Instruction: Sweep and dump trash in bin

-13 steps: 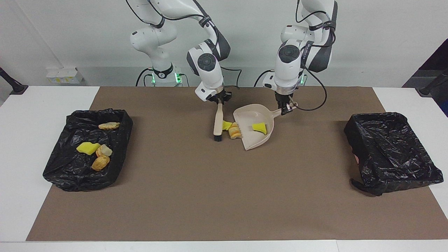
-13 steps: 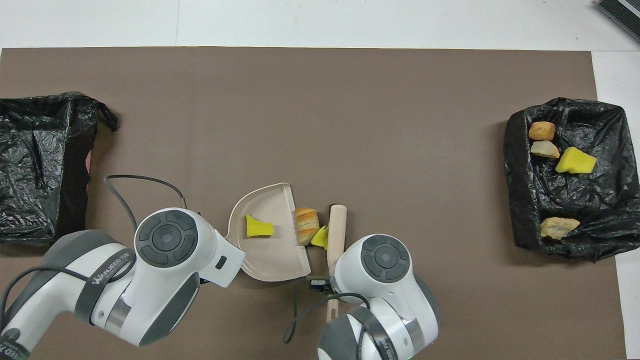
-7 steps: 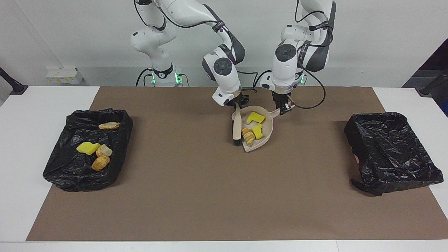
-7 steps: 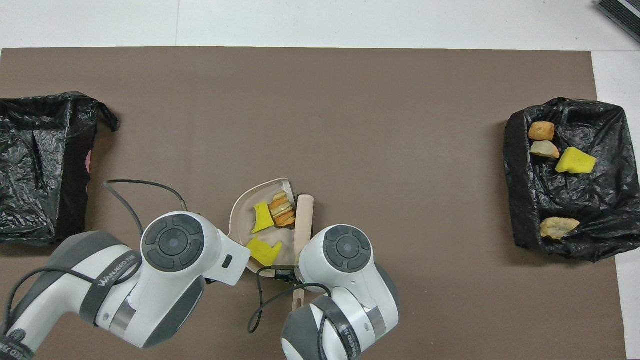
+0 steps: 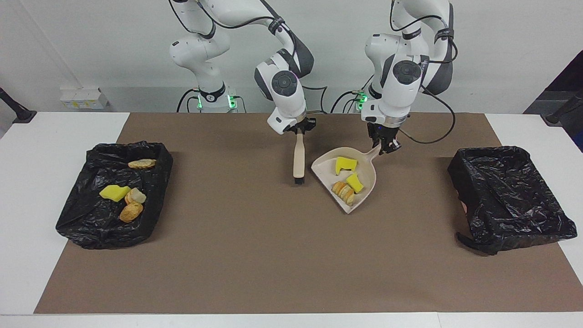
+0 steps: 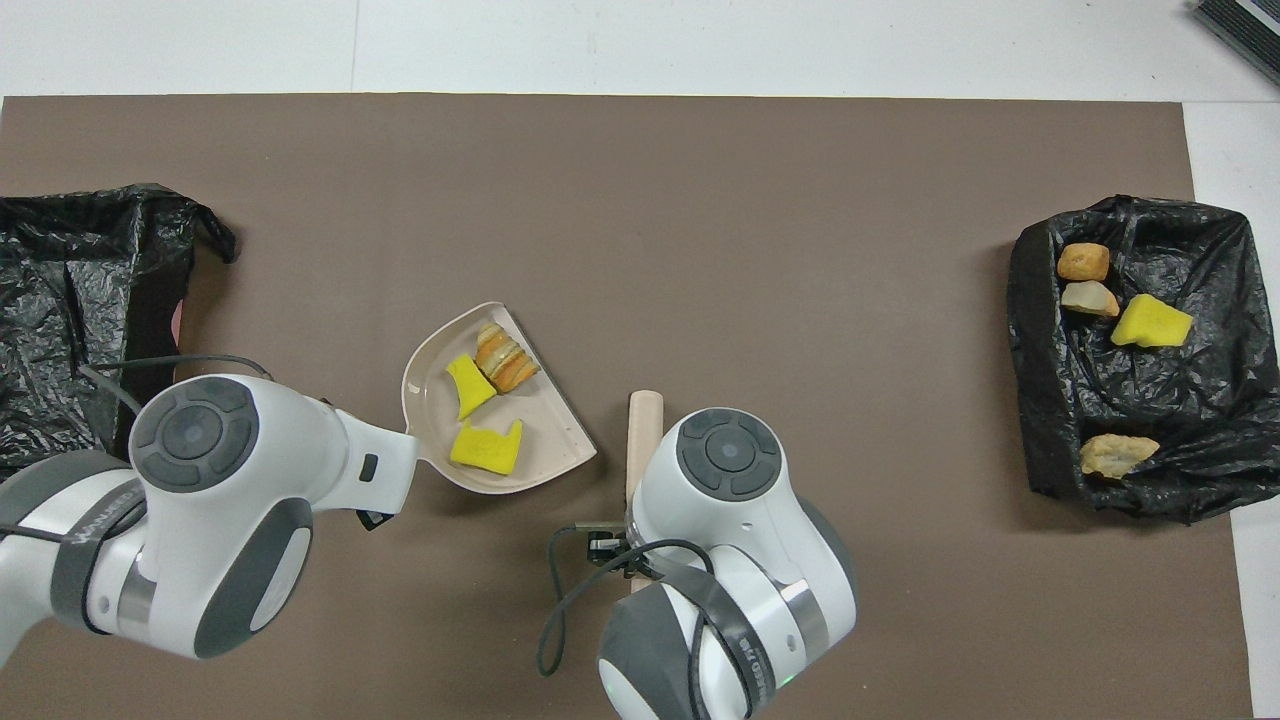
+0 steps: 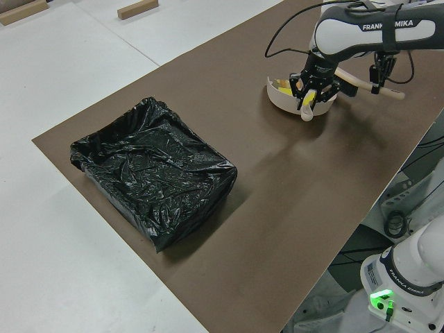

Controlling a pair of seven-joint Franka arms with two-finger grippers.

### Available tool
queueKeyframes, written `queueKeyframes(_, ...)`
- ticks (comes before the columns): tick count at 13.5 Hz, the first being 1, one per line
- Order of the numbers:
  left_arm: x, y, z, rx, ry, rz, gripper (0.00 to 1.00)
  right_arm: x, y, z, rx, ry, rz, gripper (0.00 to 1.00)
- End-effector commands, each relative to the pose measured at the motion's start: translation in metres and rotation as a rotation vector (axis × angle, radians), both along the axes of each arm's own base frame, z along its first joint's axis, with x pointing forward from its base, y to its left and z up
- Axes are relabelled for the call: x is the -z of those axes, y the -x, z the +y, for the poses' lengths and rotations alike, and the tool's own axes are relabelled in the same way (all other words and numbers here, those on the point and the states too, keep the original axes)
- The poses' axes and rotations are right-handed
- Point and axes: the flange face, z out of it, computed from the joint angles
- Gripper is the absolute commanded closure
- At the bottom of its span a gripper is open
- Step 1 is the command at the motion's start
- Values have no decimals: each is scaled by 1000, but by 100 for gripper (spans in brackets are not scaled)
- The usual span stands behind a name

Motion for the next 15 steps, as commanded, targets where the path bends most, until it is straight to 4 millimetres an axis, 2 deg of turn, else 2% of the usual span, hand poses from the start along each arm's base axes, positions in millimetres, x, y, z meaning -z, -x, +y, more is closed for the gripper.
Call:
queueKeyframes(1,-24,-8,20,-72,34,-55,100,-14,12,0,1,25,-39,100)
queueKeyframes(2,-31,-15,29,-95,39,-68,100,-10,15,7,10,31,-50,100)
queueKeyframes(4,-56,-32,55,-166,69,-103,100,11,33,35,6,59,-70,100)
queueKeyframes(5,-63,-37,69,-197,72,-113,100,18,42,41,-12,66,-67,100)
queueKeyframes(8,-83,-43,103,-294,99,-73,100,35,81,48,-68,104,-38,100)
queueKeyframes(10,-97,-46,129,-391,109,-40,100,35,90,46,-66,114,-38,100)
queueKeyframes(11,-104,-47,147,-428,110,-38,100,34,101,54,-88,114,-39,100)
queueKeyframes(13,-123,-50,174,-493,127,-50,100,39,109,54,-92,133,-24,98)
queueKeyframes(14,-137,-49,192,-527,129,-50,100,38,109,53,-91,139,-17,58)
queueKeyframes(15,-154,-47,211,-561,128,-40,100,35,108,54,-98,148,-15,1)
